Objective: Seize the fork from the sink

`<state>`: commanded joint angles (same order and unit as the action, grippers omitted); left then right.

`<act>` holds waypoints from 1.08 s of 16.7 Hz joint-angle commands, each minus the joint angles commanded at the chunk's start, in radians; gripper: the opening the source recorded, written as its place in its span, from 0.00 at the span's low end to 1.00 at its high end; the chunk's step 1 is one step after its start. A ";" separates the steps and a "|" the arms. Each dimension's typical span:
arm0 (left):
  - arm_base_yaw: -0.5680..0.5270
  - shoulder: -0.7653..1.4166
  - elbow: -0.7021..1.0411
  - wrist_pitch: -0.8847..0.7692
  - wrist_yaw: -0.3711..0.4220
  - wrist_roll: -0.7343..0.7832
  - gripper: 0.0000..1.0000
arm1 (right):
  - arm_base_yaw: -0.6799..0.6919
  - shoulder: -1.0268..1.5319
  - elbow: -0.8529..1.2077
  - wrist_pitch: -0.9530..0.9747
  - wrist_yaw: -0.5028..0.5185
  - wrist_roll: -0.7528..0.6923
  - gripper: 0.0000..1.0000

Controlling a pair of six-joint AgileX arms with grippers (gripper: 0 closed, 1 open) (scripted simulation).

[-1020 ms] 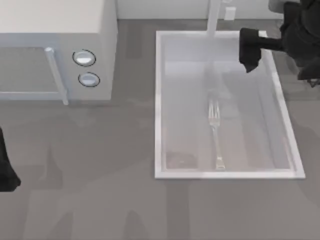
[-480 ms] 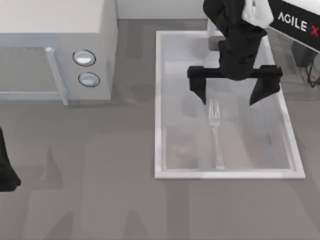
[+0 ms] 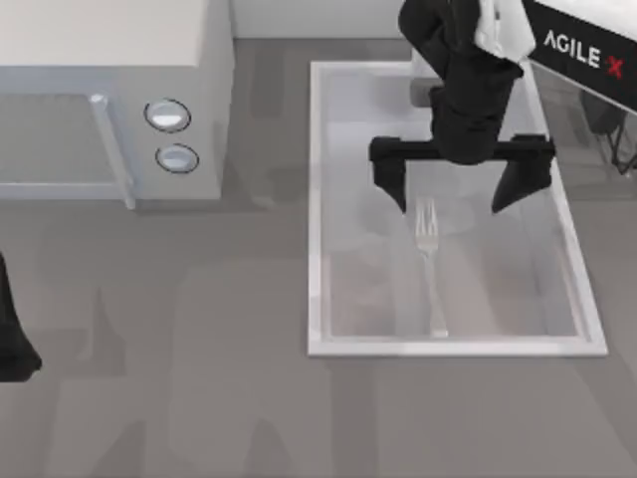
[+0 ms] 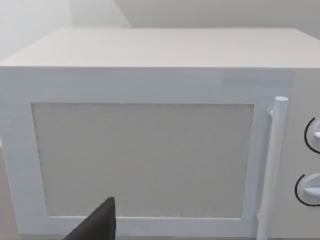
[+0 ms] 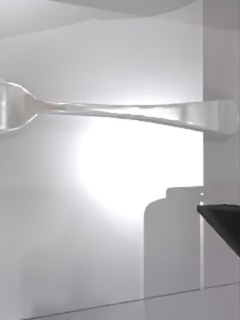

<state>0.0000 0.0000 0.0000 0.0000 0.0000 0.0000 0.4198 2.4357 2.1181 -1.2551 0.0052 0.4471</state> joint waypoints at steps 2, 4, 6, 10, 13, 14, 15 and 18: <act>0.000 0.000 0.000 0.000 0.000 0.000 1.00 | 0.001 0.025 -0.033 0.056 0.000 0.000 1.00; 0.000 0.000 0.000 0.000 0.000 0.000 1.00 | 0.002 0.063 -0.079 0.144 0.001 0.001 1.00; 0.000 0.000 0.000 0.000 0.000 0.000 1.00 | 0.003 0.106 -0.131 0.246 0.002 0.001 1.00; 0.000 0.000 0.000 0.000 0.000 0.000 1.00 | 0.006 0.179 -0.214 0.400 0.003 0.003 1.00; 0.000 0.000 0.000 0.000 0.000 0.000 1.00 | 0.007 0.190 -0.226 0.418 0.003 0.003 1.00; 0.000 0.000 0.000 0.000 0.000 0.000 1.00 | 0.007 0.190 -0.226 0.418 0.003 0.003 1.00; 0.000 0.000 0.000 0.000 0.000 0.000 1.00 | 0.007 0.190 -0.226 0.418 0.003 0.003 1.00; 0.000 0.000 0.000 0.000 0.000 0.000 1.00 | 0.007 0.190 -0.226 0.418 0.003 0.003 0.77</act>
<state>0.0000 0.0000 0.0000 0.0000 0.0000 0.0000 0.4264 2.6258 1.8923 -0.8372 0.0081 0.4503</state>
